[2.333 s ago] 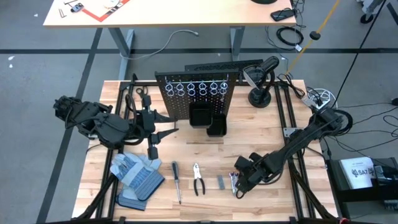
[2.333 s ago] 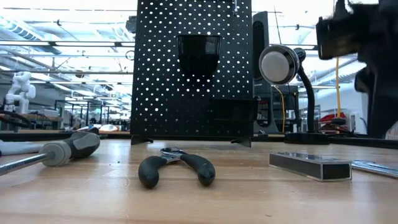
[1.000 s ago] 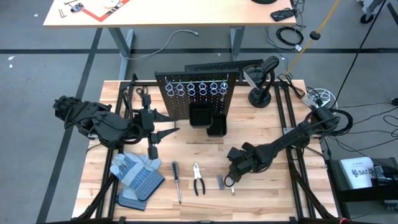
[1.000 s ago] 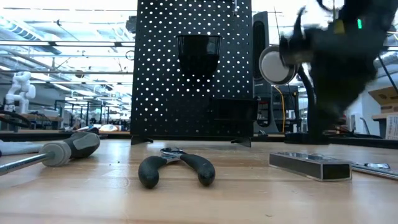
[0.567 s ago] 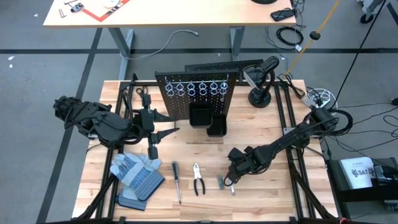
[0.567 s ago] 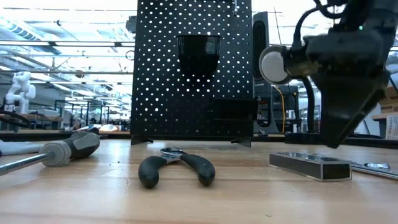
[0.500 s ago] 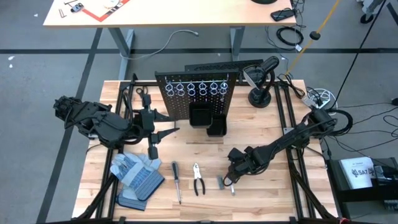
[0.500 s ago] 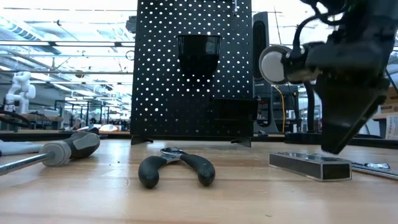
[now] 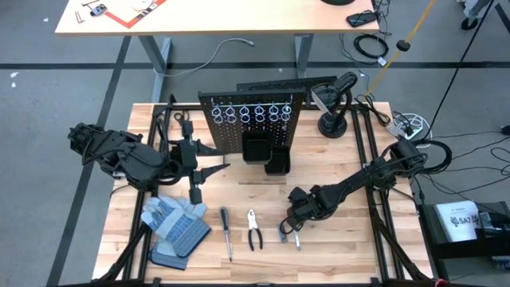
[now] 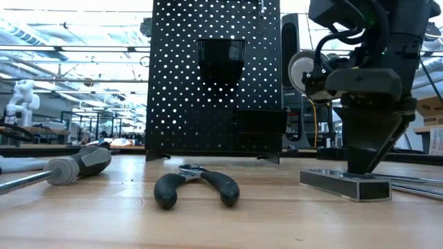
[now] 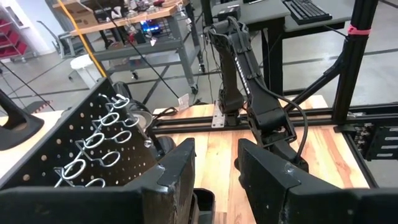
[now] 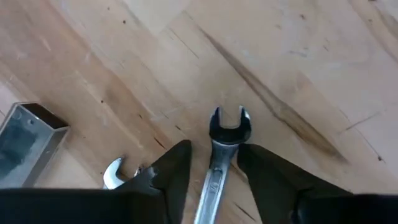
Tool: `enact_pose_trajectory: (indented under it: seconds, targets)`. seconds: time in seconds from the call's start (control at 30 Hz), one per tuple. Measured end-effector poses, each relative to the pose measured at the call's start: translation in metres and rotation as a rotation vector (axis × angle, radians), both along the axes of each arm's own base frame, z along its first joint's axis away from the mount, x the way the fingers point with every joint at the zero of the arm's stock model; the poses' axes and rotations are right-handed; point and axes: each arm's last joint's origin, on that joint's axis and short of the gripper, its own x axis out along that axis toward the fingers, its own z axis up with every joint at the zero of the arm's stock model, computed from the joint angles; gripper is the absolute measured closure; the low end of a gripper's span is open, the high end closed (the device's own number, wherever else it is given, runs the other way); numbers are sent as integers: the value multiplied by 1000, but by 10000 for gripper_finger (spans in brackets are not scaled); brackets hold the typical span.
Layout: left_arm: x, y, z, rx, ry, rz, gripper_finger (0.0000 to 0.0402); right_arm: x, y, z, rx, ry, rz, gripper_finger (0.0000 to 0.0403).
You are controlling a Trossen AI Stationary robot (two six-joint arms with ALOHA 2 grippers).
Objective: Hang tools onto peg board
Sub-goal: Hang the right silver wrench on the black pegboard
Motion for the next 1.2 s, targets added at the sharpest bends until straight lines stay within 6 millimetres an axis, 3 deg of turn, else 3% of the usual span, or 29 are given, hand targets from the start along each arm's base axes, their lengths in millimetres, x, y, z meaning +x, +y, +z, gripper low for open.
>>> enact_pose_trajectory:
  seconds: [0.3, 0.63, 1.2]
  targets:
    - [0, 0, 0, 13, 1, -4, 269, 0, 0, 0, 4, 10, 62, 395]
    - [1, 0, 2, 5, -19, -5, 269, 0, 0, 6, 2, -13, 126, 403]
    - [1, 0, 2, 14, -17, -7, 269, 5, 0, 78, -64, -203, 205, 402]
